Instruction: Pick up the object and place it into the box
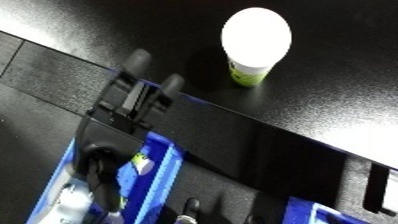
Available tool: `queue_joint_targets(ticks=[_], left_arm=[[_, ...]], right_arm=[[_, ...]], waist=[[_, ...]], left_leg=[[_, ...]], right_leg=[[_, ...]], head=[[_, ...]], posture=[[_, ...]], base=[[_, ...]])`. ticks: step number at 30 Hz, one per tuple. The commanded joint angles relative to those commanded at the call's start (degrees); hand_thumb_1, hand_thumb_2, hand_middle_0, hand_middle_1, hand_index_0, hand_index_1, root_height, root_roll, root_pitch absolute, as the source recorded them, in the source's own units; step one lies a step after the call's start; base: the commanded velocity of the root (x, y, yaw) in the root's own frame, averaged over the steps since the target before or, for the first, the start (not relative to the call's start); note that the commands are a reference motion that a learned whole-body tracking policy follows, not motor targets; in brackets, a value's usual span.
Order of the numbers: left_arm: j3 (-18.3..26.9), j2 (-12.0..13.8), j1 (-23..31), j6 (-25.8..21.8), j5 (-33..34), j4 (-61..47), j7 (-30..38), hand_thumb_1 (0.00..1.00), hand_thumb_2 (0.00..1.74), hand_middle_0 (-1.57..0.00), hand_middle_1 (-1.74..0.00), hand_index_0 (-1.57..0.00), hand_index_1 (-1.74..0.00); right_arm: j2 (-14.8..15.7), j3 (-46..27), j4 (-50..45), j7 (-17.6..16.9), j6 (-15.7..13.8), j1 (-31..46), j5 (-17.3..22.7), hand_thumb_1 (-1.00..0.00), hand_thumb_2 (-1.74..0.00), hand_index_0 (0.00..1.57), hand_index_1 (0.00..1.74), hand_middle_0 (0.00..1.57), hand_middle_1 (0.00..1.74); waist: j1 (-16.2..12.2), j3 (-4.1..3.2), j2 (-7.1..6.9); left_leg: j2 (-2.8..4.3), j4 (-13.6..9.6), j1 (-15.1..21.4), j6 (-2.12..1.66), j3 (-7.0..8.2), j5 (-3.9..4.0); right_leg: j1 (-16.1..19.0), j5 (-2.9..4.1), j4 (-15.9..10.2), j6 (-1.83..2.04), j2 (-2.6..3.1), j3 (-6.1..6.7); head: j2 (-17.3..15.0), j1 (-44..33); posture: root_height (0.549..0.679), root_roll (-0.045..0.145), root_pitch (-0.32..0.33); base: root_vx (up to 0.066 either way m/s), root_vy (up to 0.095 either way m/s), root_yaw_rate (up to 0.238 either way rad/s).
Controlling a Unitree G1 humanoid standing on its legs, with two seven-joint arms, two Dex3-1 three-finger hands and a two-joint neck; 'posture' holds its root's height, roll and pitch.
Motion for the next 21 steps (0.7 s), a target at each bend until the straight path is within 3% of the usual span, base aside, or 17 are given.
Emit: queue_joint_targets(ticks=[4,9,14,21], left_arm=[[3.01,-0.1,-0.54,-5.27,6.6,1.58,5.0,0.0,0.0,0.0,0.0,0.0,0.0],[4.18,1.97,-2.01,-8.94,17.21,2.88,13.28,0.0,0.0,0.0,0.0,0.0,0.0],[3.28,3.48,-4.32,-7.85,27.73,4.16,22.55,0.0,0.0,0.0,0.0,0.0,0.0],[-0.92,5.94,-9.69,-4.14,34.15,4.51,28.18,0.0,0.0,0.0,0.0,0.0,0.0]], right_arm=[[0.13,0.0,-0.1,0.47,0.11,0.4,-0.09,0.0,0.0,0.0,0.0,0.0,0.0],[-0.15,0.34,-0.46,0.71,0.57,0.47,-0.11,0.0,0.0,0.0,0.0,0.0,0.0],[-0.66,0.96,0.1,1.09,0.28,0.0,-0.1,0.0,0.0,0.0,0.0,0.0,0.0],[-1.53,2.45,0.05,0.89,0.3,-1.36,0.72,0.0,0.0,0.0,0.0,0.0,0.0]], waist=[[-0.24,0.0,-0.26],[-0.81,0.0,-0.07],[-1.6,0.0,0.54],[-2.87,0.0,0.7]], left_leg=[[0.08,0.23,0.21,-0.02,0.05,-0.03],[0.12,0.56,0.3,-0.02,0.26,-0.09],[0.16,0.75,0.14,0.01,0.74,0.01],[0.46,0.98,-0.52,-0.02,1.54,0.15]], right_leg=[[0.18,-0.26,0.32,-0.17,0.08,0.13],[0.23,-0.53,0.68,-0.34,0.22,0.51],[-0.11,-0.53,0.98,-0.24,0.17,0.96],[-1.01,-0.08,0.96,0.06,0.42,1.59]], head=[[0.03,-0.19],[1.32,-0.11],[2.98,-0.13],[4.64,-0.74]], posture=[[0.625,0.025,-0.018],[0.624,0.025,-0.025],[0.624,0.026,-0.026],[0.623,0.025,-0.02]], base=[[0.021,-0.005,-0.052],[0.016,0.013,-0.068],[0.002,0.032,-0.058],[-0.008,0.009,-0.06]])
